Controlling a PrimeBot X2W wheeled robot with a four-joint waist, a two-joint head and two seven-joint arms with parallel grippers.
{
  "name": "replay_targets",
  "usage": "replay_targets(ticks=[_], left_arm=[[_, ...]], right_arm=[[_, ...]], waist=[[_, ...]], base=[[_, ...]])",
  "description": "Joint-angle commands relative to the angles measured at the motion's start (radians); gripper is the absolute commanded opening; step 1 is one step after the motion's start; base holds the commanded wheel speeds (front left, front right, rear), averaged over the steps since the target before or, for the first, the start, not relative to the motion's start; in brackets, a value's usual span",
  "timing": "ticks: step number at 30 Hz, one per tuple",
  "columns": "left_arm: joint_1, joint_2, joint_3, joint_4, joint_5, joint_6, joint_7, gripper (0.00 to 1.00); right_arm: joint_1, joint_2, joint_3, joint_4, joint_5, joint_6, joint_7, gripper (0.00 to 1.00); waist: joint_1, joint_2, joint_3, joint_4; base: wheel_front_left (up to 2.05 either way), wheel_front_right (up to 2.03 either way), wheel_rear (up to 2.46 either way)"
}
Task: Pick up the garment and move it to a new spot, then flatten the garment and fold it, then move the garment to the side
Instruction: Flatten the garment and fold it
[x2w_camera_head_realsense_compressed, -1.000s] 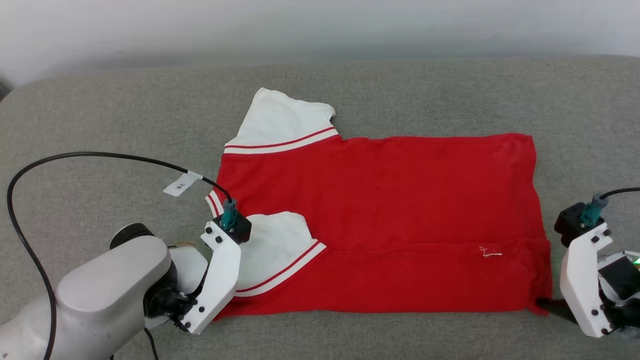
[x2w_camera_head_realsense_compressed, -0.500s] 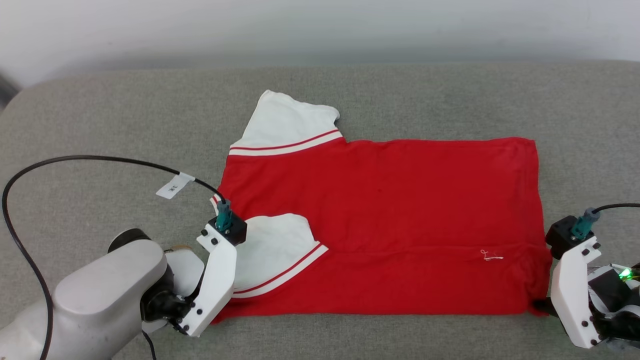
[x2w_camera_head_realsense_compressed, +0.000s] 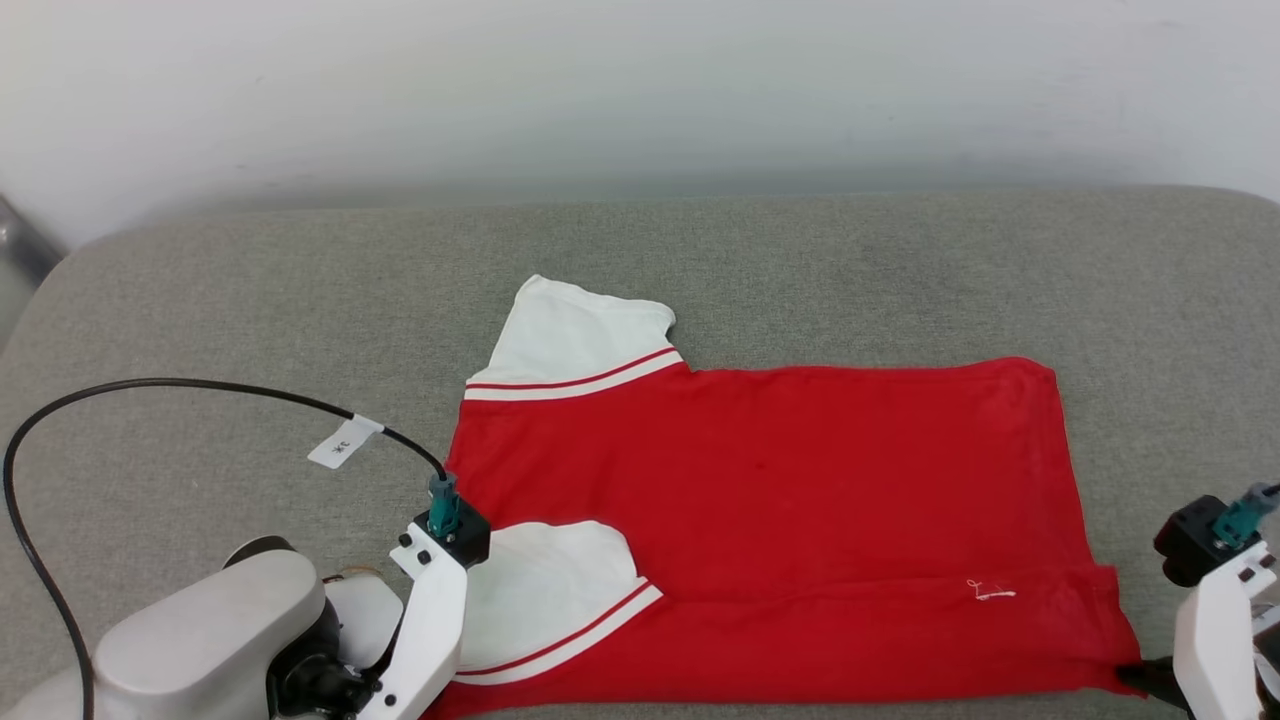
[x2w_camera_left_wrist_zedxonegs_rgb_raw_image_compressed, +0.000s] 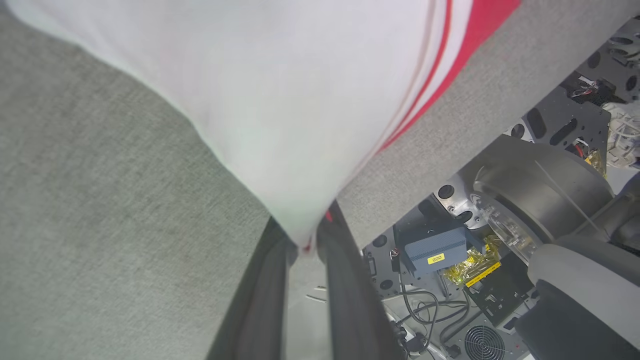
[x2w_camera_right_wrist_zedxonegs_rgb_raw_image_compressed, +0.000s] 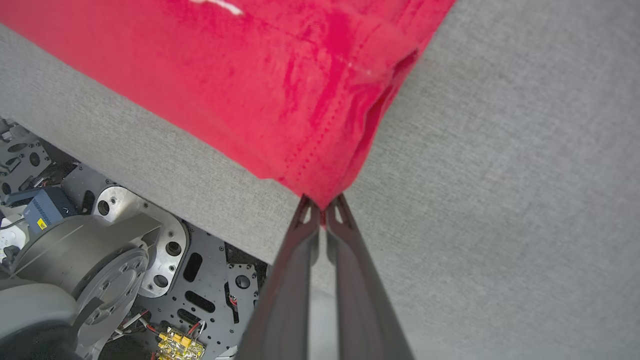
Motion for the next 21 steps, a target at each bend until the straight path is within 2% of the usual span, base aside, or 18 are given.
replay_targets(ticks=[1, 5, 9, 10, 11, 12, 17, 21], left_arm=[[0.014, 0.009, 0.003, -0.002, -0.004, 0.006, -0.004, 0.00], [0.028, 0.018, 0.002, -0.009, -0.005, 0.017, -0.005, 0.00], [0.046, 0.014, -0.001, -0.002, -0.001, 0.025, -0.015, 0.00], [0.047, 0.011, -0.001, 0.002, 0.004, 0.028, -0.022, 0.08], [0.045, 0.009, 0.000, 0.004, 0.017, 0.030, -0.038, 0.98], [0.045, 0.007, 0.003, 0.010, 0.021, 0.031, -0.050, 1.00], [0.012, 0.017, 0.038, 0.011, 0.031, 0.025, -0.115, 1.00], [-0.018, 0.044, 0.084, -0.012, 0.041, 0.026, -0.177, 1.00]], right_arm=[[0.011, -0.009, -0.008, -0.005, 0.004, -0.001, -0.004, 0.00], [0.049, -0.017, -0.014, -0.015, 0.005, -0.001, 0.012, 0.00], [0.061, 0.009, -0.020, 0.002, -0.011, -0.001, 0.017, 0.00], [0.061, 0.017, -0.021, 0.010, -0.018, -0.001, 0.015, 0.00], [0.058, 0.025, -0.027, 0.022, -0.026, -0.001, 0.005, 0.13], [0.055, 0.033, -0.033, 0.029, -0.033, -0.001, -0.005, 1.00], [0.048, 0.061, -0.086, 0.053, -0.082, -0.001, -0.092, 1.00], [0.044, 0.084, -0.175, 0.056, -0.149, -0.001, -0.218, 1.00]], waist=[[0.0000, -0.0001, 0.000, -0.001], [0.0000, -0.0001, 0.010, -0.006], [0.0000, -0.0001, 0.023, -0.010], [0.0000, -0.0001, 0.025, -0.010], [0.0000, -0.0001, 0.026, -0.009], [0.0000, -0.0001, 0.025, -0.007], [0.0000, -0.0001, -0.004, 0.000], [0.0000, -0.0001, -0.032, -0.005]], base=[[0.00, 0.00, 0.00], [0.00, 0.00, 0.00], [0.00, 0.00, 0.00], [0.00, 0.00, 0.00], [0.00, 0.00, 0.00], [0.00, 0.00, 0.00], [0.00, 0.00, 0.00], [0.00, 0.00, 0.00]])
